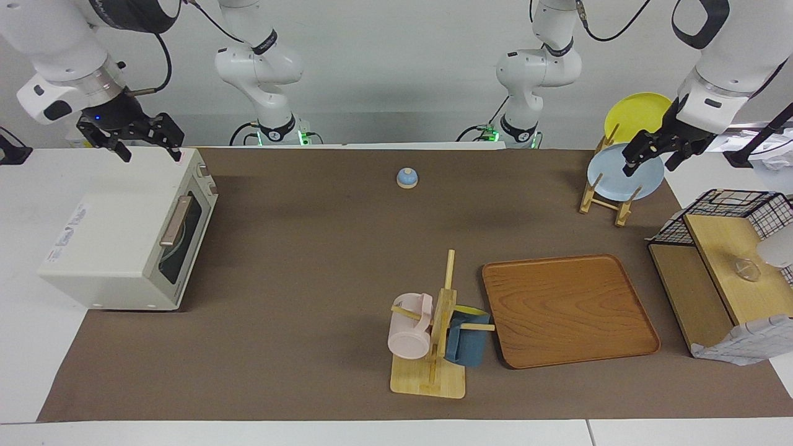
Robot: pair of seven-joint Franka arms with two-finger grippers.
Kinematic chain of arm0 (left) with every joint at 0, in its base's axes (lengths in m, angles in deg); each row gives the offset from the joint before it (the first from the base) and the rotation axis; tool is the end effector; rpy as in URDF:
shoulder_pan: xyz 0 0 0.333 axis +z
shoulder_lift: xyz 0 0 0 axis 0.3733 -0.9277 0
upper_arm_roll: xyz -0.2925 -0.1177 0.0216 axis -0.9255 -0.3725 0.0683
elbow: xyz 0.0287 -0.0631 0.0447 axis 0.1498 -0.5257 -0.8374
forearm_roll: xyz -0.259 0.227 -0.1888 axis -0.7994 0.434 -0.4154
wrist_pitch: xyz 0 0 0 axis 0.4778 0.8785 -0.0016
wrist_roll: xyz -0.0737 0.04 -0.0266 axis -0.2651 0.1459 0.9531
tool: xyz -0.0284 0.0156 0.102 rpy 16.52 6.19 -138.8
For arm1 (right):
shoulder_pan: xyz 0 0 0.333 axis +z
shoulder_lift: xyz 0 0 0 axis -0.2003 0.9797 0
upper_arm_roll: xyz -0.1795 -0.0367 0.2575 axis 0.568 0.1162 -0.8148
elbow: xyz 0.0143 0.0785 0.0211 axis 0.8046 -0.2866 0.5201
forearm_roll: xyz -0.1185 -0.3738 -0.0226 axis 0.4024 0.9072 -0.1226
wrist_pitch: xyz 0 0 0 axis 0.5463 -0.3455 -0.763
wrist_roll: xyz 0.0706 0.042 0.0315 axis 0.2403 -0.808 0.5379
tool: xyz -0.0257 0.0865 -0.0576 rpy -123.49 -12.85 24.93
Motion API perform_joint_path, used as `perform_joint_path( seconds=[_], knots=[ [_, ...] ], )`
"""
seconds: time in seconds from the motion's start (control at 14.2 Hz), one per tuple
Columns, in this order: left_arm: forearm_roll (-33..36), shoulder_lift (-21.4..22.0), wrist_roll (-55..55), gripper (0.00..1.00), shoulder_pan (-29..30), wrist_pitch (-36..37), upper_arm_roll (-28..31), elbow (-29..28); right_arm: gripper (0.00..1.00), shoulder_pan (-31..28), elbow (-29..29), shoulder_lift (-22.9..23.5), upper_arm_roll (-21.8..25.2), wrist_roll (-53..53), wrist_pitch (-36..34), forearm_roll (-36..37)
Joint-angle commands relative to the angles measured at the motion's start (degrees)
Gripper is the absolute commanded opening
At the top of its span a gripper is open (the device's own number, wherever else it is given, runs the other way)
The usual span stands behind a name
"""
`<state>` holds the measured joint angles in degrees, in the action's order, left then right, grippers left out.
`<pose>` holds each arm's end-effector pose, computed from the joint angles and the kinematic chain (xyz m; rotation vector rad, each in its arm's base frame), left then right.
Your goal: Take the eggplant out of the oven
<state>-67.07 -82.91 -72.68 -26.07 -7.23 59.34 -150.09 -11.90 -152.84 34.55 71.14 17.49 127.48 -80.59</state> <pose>0.5371 -0.0170 0.6267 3.1397 0.0541 0.0006 0.5300 -0.0750 0.6330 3.1309 -0.0052 -0.1555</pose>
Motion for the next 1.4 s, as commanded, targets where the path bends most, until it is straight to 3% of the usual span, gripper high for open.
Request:
perform_joint_path(
  seconds=[0.0, 0.42, 0.49, 0.56, 0.7, 0.91, 1.05, 1.33],
  knots=[
    [0.39, 0.69, -0.01, 1.00, 0.28, 0.73, -0.06, -0.51, 1.00, -0.44, -0.92, -0.69, -0.25, 0.38, 0.09, 0.41],
    [0.39, 0.69, -0.01, 1.00, 0.28, 0.82, -0.06, -0.51, 1.00, -1.24, -1.88, -1.31, -0.51, 1.42, 0.17, 0.24],
    [0.39, 0.69, -0.01, 1.00, 0.28, 0.82, -0.06, -0.51, 0.83, -0.98, -2.23, -1.31, -0.51, 1.78, 0.78, 0.15],
    [0.39, 0.69, -0.01, 1.00, 0.28, 0.82, -0.06, -0.51, 0.40, -0.54, -4.67, -2.09, -0.51, 1.26, 2.35, 0.24],
    [0.39, 0.69, -0.01, 1.00, 0.28, 0.82, -0.06, -0.51, 0.03, 0.34, -13.62, -4.55, -0.60, 1.43, 13.03, 0.32],
    [0.39, 0.69, -0.01, 1.00, 0.28, 0.82, -0.06, -0.51, 0.00, 1.49, -17.88, -1.42, -0.60, 1.17, 19.85, 5.32],
    [0.39, 0.69, -0.01, 1.00, 0.28, 0.82, -0.06, -0.51, 0.00, 1.40, -17.88, 1.41, -0.60, 0.47, 20.56, 7.60],
    [0.39, 0.69, -0.01, 1.00, 0.28, 0.82, -0.06, -0.51, 0.00, 1.49, -20.25, 1.86, -0.60, 0.38, 21.26, 11.65]
  ],
)
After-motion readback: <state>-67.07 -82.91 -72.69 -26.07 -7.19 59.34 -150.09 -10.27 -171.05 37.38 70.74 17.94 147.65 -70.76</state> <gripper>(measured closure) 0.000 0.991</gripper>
